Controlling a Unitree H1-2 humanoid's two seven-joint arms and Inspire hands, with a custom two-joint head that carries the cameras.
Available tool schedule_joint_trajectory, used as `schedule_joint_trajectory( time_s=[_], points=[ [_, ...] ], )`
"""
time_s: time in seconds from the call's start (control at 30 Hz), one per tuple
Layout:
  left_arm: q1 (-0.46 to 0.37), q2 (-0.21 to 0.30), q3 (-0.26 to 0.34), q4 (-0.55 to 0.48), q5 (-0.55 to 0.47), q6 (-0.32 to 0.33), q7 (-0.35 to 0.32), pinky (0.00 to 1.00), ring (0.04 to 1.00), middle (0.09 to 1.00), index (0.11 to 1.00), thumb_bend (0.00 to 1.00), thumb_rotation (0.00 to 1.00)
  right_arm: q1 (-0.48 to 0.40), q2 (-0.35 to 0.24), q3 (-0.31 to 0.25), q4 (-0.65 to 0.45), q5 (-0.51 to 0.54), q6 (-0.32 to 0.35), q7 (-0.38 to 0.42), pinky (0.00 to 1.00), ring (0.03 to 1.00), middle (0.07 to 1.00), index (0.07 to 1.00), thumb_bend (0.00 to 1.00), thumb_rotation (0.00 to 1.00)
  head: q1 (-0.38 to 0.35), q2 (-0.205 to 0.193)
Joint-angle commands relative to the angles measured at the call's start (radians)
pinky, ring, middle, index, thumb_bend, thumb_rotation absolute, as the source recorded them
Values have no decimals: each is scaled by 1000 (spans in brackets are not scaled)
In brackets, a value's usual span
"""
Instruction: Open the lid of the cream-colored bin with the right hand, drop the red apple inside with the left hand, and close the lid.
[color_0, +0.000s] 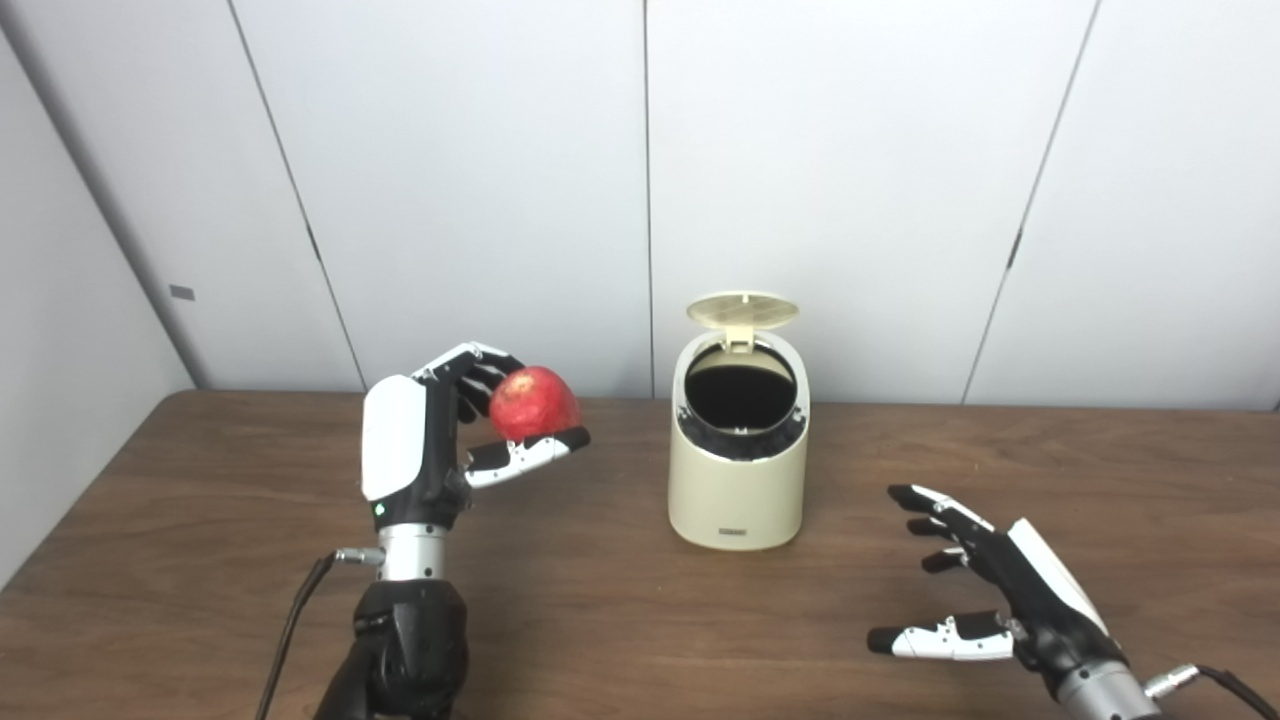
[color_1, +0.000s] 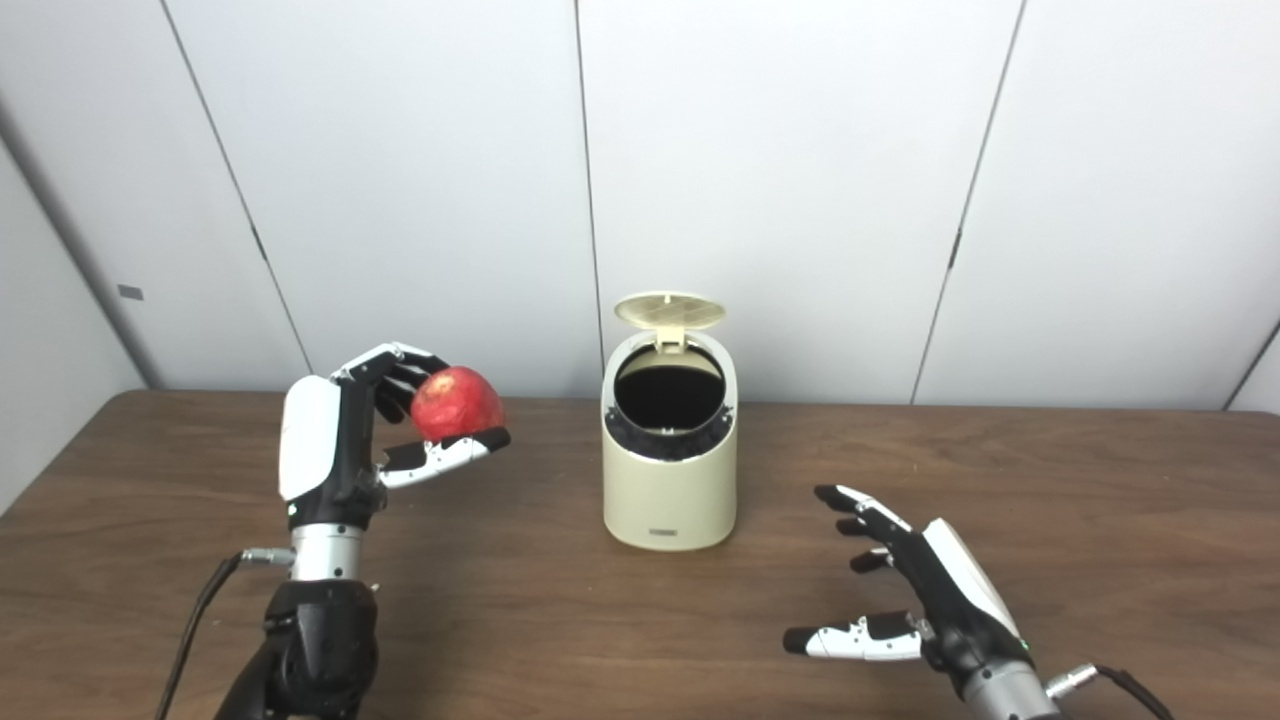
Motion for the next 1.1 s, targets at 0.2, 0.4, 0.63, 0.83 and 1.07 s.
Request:
schedule_joint_trajectory(
  time_s=[0.2, 0.4, 0.63, 0.83, 1.07],
  points=[
    [-62, -34, -8, -52, 9, -44, -38, 295, 371, 447, 507, 525, 0, -35, 8, 1, -12, 6, -46, -17, 710, 833, 890, 859, 768, 193, -20, -3],
    [-90, -83, -32, -45, 31, -47, -50, 272, 357, 437, 507, 524, 0, -36, 14, 8, -24, -11, -24, -14, 724, 839, 902, 865, 761, 178, -23, -2],
    [-139, -136, -50, 45, 32, -75, -27, 307, 389, 459, 497, 526, 0, -40, 24, 20, -30, -41, -12, -16, 725, 838, 897, 861, 762, 179, -38, -8],
    [-180, -164, -57, 127, 37, -120, 7, 307, 378, 452, 502, 525, 0, -45, 33, 17, -20, -40, -26, -18, 709, 828, 892, 855, 768, 168, -49, -13],
    [-215, -189, -66, 170, 45, -106, 7, 303, 370, 445, 501, 526, 0, -50, 36, 20, -24, -48, -21, -19, 691, 808, 886, 856, 770, 182, -60, -16]
  ],
)
